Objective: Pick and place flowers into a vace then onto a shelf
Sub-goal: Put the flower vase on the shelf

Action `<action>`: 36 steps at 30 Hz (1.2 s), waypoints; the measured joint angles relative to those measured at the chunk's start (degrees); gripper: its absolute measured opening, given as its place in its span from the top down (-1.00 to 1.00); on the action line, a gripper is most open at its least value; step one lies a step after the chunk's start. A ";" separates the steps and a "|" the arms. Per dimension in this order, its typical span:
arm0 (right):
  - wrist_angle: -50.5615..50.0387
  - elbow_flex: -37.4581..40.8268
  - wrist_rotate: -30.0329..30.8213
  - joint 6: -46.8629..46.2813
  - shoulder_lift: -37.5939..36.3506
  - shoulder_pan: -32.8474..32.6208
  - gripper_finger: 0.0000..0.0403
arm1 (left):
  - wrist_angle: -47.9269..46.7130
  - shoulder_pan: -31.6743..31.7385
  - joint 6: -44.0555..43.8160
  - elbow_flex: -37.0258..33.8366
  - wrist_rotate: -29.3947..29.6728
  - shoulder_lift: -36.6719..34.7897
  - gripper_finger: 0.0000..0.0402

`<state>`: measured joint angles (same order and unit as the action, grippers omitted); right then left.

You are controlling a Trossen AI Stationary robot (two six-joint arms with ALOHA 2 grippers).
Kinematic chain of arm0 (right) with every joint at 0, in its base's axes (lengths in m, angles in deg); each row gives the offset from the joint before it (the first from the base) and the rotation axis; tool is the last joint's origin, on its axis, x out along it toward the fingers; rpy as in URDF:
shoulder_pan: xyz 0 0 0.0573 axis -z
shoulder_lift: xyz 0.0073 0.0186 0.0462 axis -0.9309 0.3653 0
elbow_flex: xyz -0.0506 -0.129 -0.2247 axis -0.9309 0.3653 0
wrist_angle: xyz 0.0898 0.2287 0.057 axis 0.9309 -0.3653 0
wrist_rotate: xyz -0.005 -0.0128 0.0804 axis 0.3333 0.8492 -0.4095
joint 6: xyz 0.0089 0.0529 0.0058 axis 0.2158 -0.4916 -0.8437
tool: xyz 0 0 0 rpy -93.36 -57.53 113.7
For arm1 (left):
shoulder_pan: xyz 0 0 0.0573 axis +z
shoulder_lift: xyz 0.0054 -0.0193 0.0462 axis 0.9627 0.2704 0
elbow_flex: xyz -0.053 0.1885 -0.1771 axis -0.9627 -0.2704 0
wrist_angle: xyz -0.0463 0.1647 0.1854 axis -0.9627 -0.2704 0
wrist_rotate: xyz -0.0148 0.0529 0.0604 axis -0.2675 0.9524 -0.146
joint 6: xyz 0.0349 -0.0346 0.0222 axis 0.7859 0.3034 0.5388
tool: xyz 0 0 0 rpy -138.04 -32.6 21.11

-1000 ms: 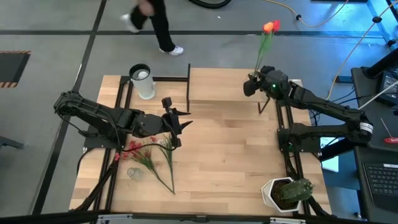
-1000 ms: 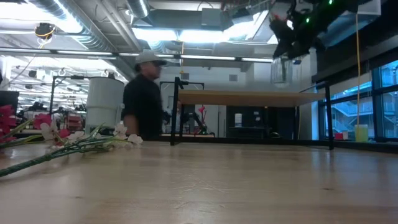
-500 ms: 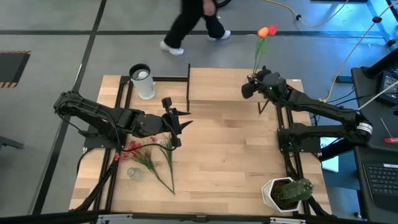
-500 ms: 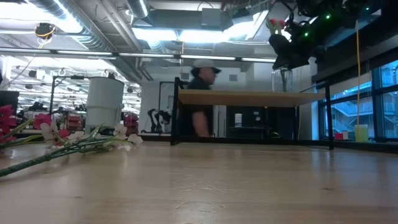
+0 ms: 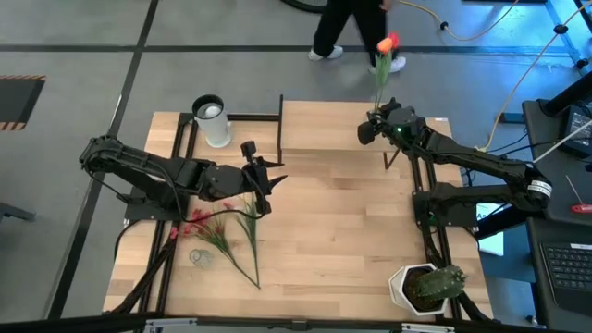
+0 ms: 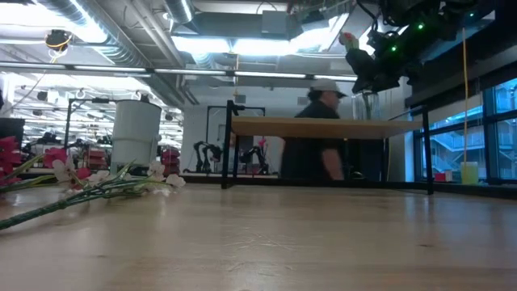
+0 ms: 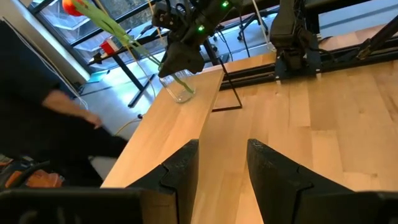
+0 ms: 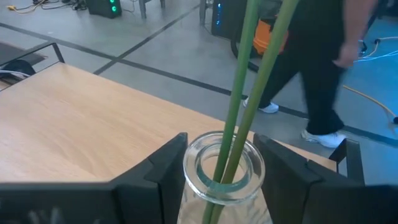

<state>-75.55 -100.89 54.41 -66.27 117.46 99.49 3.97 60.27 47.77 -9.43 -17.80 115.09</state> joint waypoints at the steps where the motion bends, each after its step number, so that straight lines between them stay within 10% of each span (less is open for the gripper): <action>1: 0.04 0.00 0.00 0.00 0.00 0.00 0.11 | 0.00 0.00 0.00 0.00 0.00 0.00 0.35; 36: -0.22 0.11 -1.11 1.33 -0.17 -0.02 0.07 | 0.00 -0.04 -0.15 0.00 -0.07 0.00 0.35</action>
<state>-75.77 -100.78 53.30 -64.94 117.29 99.47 3.97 60.22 47.62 -9.43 -17.86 115.09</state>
